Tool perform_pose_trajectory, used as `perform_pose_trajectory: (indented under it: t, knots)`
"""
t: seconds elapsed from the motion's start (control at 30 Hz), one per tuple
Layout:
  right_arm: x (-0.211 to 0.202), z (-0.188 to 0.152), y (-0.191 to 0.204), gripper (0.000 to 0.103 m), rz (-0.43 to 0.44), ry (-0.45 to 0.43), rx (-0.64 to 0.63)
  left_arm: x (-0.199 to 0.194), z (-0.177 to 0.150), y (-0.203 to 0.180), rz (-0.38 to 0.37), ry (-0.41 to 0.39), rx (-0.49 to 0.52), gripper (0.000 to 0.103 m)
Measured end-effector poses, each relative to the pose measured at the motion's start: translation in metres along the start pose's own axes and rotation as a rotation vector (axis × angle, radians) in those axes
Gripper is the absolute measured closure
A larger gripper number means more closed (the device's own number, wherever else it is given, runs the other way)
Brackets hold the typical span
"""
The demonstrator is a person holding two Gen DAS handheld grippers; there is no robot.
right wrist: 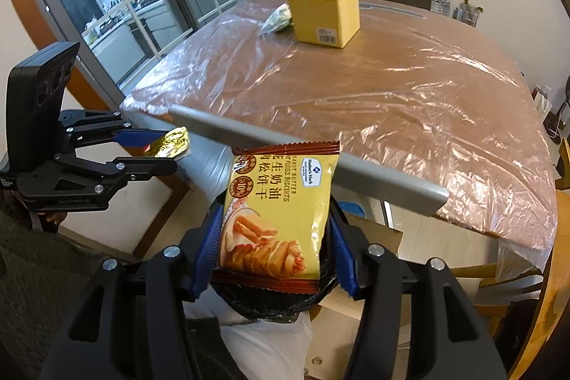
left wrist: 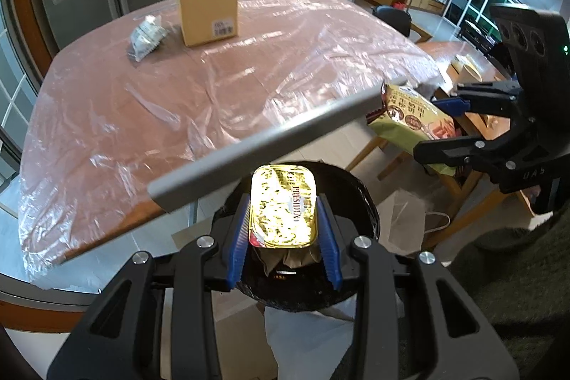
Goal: Collect trash
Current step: 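Carry the butter packet with the left tool while the right tool carries the snack bag over the bin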
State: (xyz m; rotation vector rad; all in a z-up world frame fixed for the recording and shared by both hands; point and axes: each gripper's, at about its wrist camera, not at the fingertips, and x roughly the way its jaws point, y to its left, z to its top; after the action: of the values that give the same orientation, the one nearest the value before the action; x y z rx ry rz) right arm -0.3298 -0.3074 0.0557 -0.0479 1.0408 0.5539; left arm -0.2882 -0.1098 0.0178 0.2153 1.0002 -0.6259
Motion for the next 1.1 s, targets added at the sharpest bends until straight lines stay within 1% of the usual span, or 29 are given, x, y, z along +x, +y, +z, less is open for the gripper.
perform_pose_trajectory:
  t: [0.17,0.33,0.47,0.73,1.1]
  knots:
    - [0.010,-0.014,0.003,0.049,-0.010,0.034,-0.021,0.014,-0.010,-0.002,-0.011,0.037,0.005,0.065]
    - [0.025,-0.028,0.001,0.049,-0.025,0.058,-0.011,0.031,-0.018,-0.002,0.019,0.059,-0.004,0.065]
    - [0.038,-0.038,0.002,0.049,-0.032,0.086,-0.014,0.047,-0.026,-0.002,0.033,0.099,0.033,0.065]
    - [0.056,-0.043,0.004,0.049,-0.014,0.118,-0.030,0.070,-0.042,0.001,0.031,0.168,0.053,0.065]
    - [0.081,-0.045,-0.001,0.049,-0.040,0.165,-0.083,0.100,-0.050,0.004,0.028,0.230,0.105,0.065]
